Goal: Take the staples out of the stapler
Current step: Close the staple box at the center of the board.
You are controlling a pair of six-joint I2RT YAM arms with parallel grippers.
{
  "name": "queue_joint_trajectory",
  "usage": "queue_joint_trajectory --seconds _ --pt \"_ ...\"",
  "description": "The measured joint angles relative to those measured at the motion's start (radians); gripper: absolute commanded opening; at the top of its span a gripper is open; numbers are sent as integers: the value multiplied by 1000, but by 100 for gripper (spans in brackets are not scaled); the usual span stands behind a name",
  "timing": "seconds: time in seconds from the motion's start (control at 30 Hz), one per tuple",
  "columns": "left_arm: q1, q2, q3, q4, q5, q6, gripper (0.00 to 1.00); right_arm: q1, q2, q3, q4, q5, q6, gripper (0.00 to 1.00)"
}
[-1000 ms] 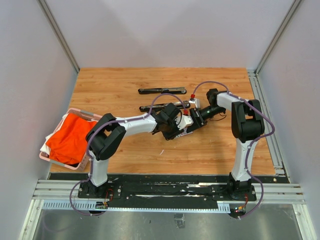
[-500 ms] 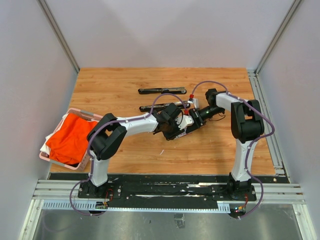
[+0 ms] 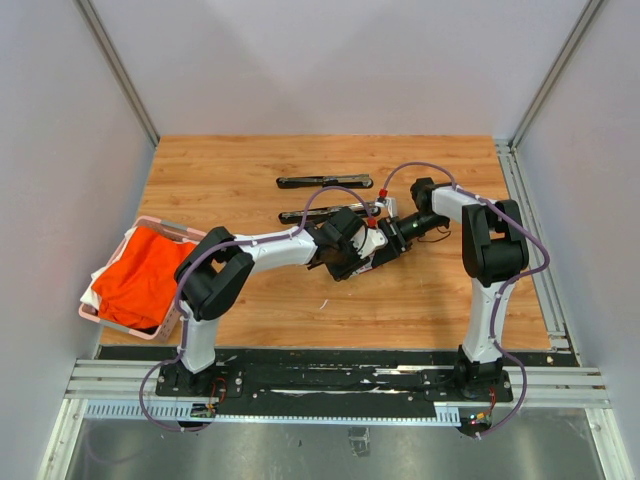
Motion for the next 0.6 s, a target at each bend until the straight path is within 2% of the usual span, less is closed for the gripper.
queue_joint_trajectory --seconds 0.47,0.6 --pt "0 7 15 -16 6 -7 35 1 2 0 1 -16 3 81" --pt "1 6 14 -14 1 -7 44 0 2 0 1 -16 3 81"
